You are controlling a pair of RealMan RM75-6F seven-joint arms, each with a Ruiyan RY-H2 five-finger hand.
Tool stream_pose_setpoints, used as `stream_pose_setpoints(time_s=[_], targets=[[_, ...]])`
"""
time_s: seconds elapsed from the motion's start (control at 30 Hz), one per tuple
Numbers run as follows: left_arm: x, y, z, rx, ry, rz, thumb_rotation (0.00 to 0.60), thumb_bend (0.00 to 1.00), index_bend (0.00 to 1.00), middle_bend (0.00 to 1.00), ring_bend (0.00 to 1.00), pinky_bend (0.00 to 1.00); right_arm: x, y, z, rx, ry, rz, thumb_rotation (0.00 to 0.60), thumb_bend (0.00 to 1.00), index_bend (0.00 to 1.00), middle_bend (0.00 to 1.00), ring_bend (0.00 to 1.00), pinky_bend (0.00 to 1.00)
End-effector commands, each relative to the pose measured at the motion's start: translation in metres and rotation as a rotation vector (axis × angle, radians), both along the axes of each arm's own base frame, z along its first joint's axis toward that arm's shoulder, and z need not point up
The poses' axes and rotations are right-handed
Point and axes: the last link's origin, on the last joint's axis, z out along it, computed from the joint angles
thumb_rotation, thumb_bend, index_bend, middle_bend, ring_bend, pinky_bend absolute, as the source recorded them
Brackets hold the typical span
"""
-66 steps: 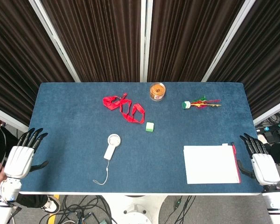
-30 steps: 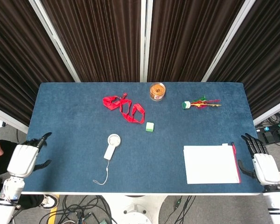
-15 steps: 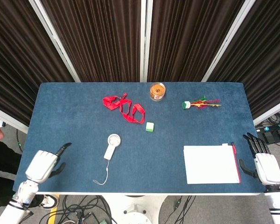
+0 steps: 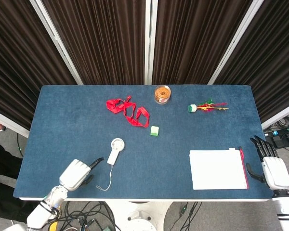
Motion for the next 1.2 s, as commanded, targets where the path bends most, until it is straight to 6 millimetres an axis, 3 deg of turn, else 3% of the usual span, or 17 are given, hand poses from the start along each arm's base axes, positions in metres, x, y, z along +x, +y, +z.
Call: stream_pose_setpoints(time_s=[0.03, 0.47, 1.2], targets=[[0.003, 0.006, -0.009, -0.033, 0.022, 0.001, 0.600, 0.40, 0.14, 0.87, 0.87, 0.85, -0.001, 0.000, 0.000, -0.002, -0.003, -0.005, 0.600, 0.34, 0.00, 0.00, 0.00, 0.00], [0.015, 0.033, -0.036, -0.050, 0.056, 0.013, 0.600, 0.42, 0.14, 0.87, 0.86, 0.85, -0.006, 0.001, -0.001, 0.001, -0.008, -0.010, 0.600, 0.35, 0.00, 0.00, 0.00, 0.00], [0.015, 0.053, -0.054, -0.062, 0.117, 0.039, 0.600, 0.46, 0.14, 0.86, 0.86, 0.84, -0.014, 0.002, 0.000, 0.001, -0.010, -0.017, 0.600, 0.34, 0.00, 0.00, 0.00, 0.00]])
